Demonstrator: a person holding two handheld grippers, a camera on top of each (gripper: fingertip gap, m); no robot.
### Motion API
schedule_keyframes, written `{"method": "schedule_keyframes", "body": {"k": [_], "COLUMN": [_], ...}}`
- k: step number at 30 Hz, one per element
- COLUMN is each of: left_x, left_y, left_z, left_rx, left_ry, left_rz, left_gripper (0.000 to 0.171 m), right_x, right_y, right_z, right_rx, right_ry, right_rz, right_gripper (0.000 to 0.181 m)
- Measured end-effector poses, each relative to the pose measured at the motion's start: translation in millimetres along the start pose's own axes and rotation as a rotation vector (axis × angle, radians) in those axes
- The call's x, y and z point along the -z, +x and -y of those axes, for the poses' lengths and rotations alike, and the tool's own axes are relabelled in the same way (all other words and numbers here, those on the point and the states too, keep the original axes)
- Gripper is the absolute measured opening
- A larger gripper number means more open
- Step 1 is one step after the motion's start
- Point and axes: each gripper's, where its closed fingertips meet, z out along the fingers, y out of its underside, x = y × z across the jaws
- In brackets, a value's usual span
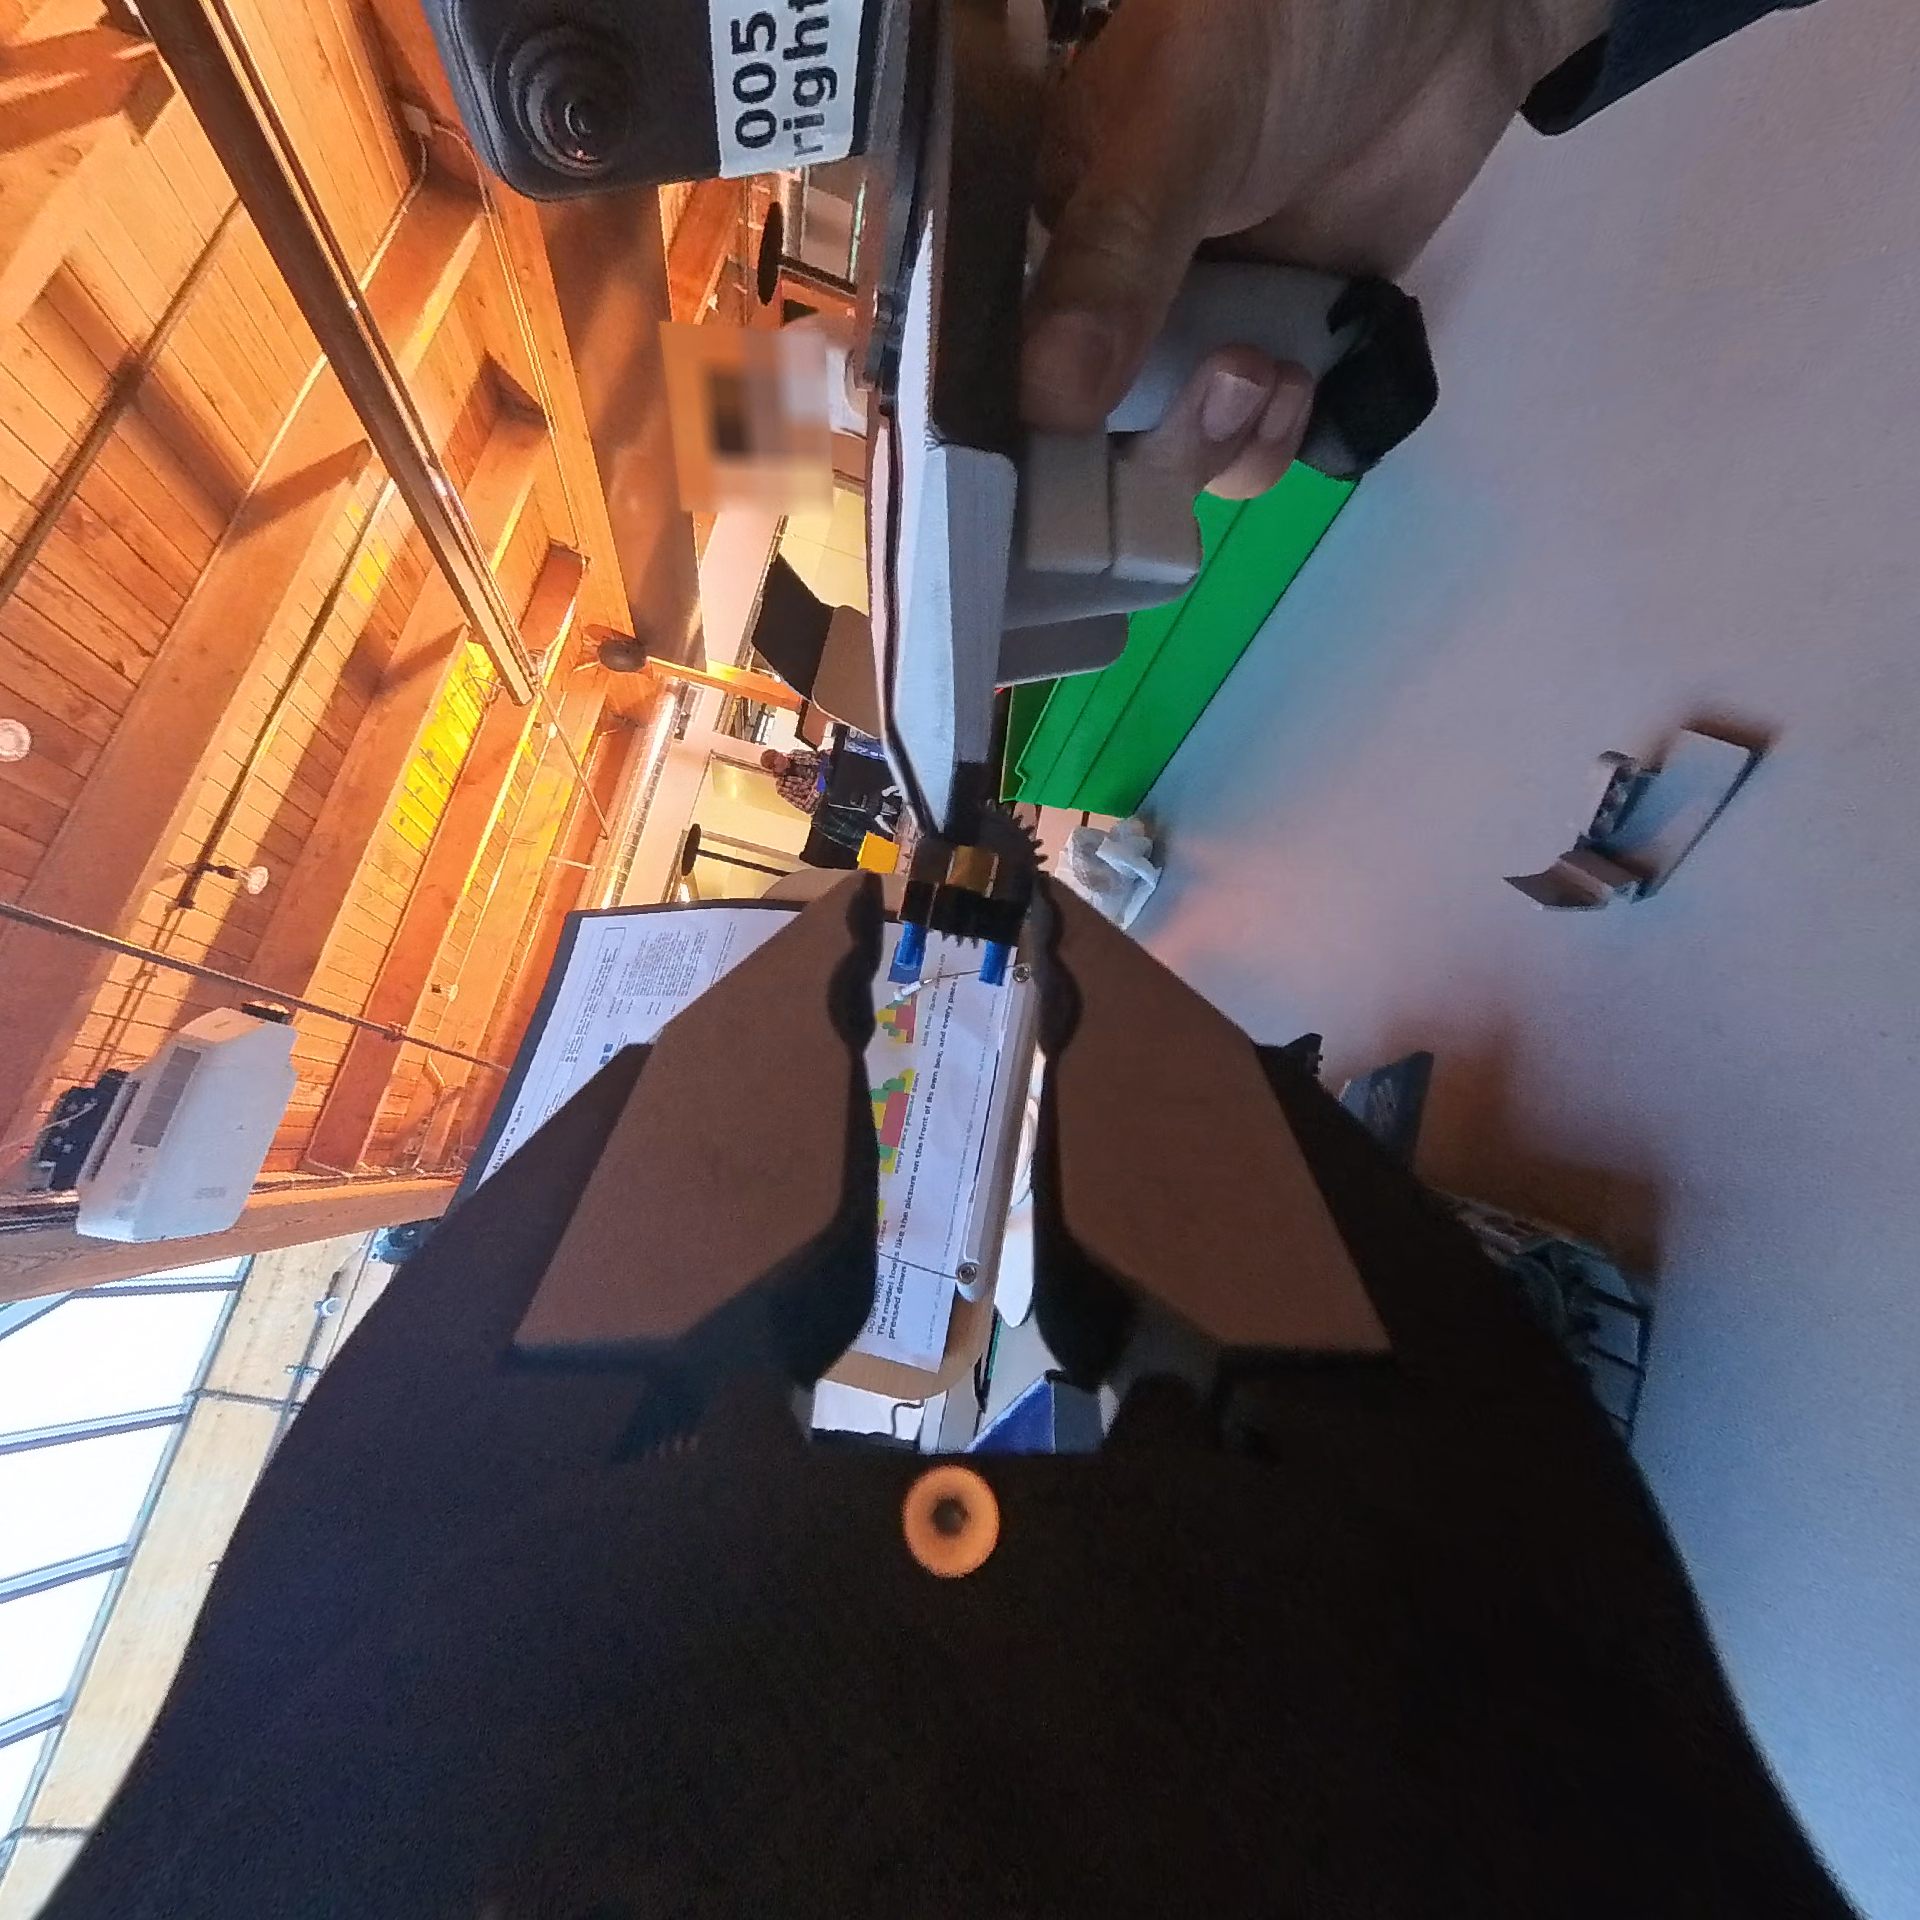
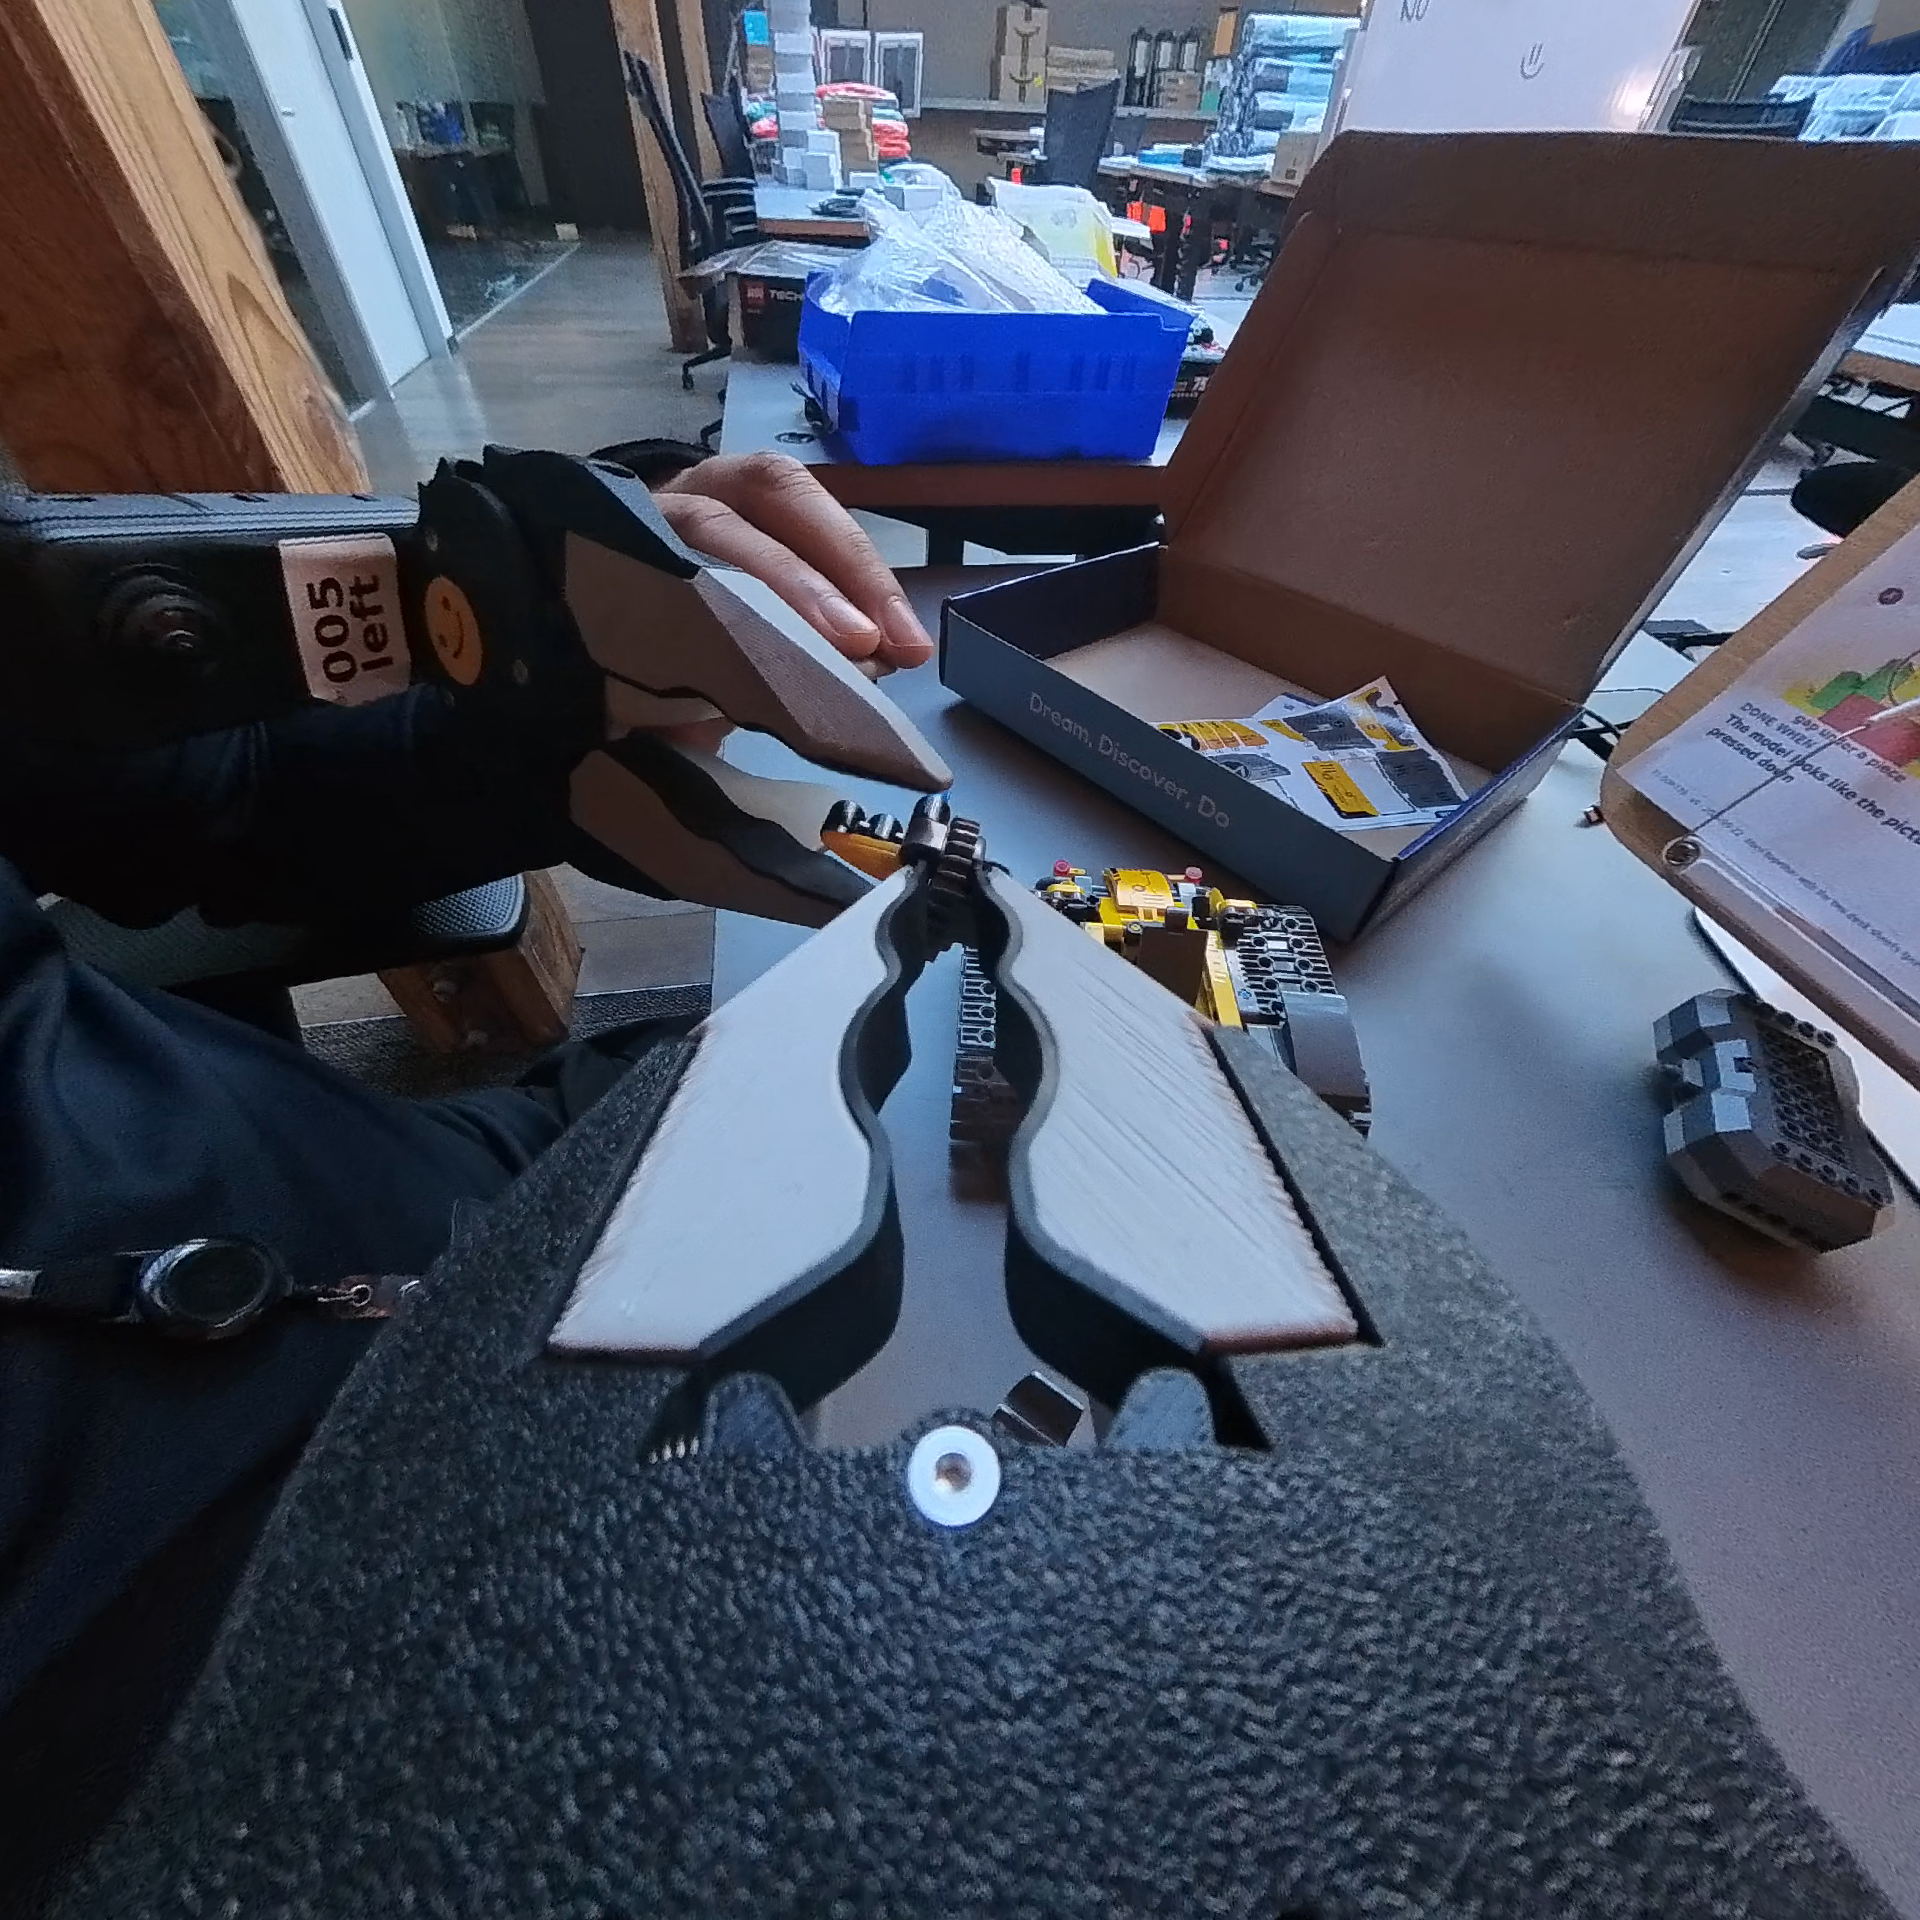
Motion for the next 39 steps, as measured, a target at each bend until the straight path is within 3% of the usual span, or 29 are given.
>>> {"method": "schedule_keyframes", "body": {"k": [7, 13, 19, 24, 34, 39], "left_x": [3.1, 9.2, 0.2, -1.9, -4.9, -7.9], "left_y": [-4.3, -4.3, 19.5, 21.4, 27.8, 19.2], "left_z": [-3.1, -19.6, -26.4, -31.7, -36.1, -38.0], "left_rx": [0.010, 0.110, -0.012, 0.000, 0.002, -0.066], "left_ry": [0.000, -0.049, -0.121, -0.151, -0.181, -0.218], "left_rz": [0.003, -0.085, -0.144, -0.153, -0.176, -0.102], "left_gripper": [0.025, 0.020, 0.012, 0.008, 0.003, 0.001], "right_x": [3.5, 10.3, -2.0, -7.8, -12.5, -11.5], "right_y": [0.9, -0.6, -2.1, 1.1, 5.0, 9.2], "right_z": [1.7, -1.3, -17.1, -26.8, -30.3, -25.6], "right_rx": [0.024, 0.068, 0.196, 0.284, 0.296, 0.259], "right_ry": [0.005, -0.015, -0.132, -0.212, -0.240, -0.184], "right_rz": [-0.005, 0.014, -0.053, -0.118, -0.168, -0.169], "right_gripper": [0.006, 0.006, 0.005, 0.005, 0.005, 0.005]}}
